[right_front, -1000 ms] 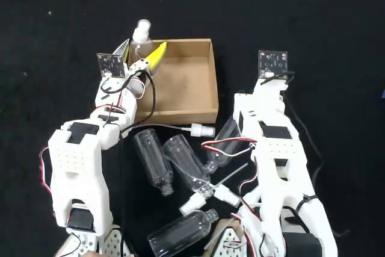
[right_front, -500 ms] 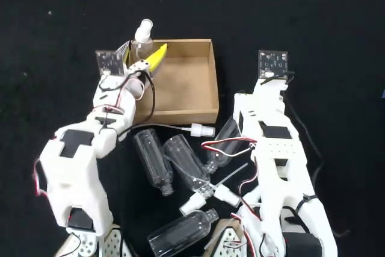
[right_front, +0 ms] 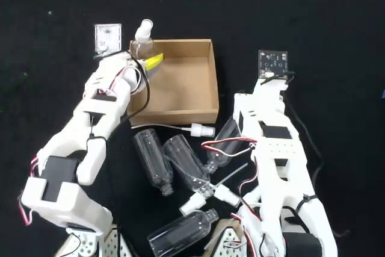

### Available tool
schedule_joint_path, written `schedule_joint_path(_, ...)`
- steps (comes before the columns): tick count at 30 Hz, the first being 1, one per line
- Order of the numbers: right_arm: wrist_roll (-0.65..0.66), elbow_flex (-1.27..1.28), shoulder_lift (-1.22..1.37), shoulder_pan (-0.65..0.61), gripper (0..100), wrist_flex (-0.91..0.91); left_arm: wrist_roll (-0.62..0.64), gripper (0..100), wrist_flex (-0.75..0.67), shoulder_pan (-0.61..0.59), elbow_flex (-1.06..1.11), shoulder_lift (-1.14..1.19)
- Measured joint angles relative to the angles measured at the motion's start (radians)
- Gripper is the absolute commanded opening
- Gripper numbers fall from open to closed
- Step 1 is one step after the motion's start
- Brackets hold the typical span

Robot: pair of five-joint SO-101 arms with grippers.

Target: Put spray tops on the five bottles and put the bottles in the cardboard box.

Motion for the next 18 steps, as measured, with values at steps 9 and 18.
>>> schedule_joint_path(9,0.0,0.0,0.0,0.0,6.0,0.0,0.0,35,0.473,0.0,-0.198,-0.014)
schedule_joint_path(18,0.0,0.0,0.0,0.0,6.0,0.0,0.0,35,0.654,0.0,-0.261,-0.014)
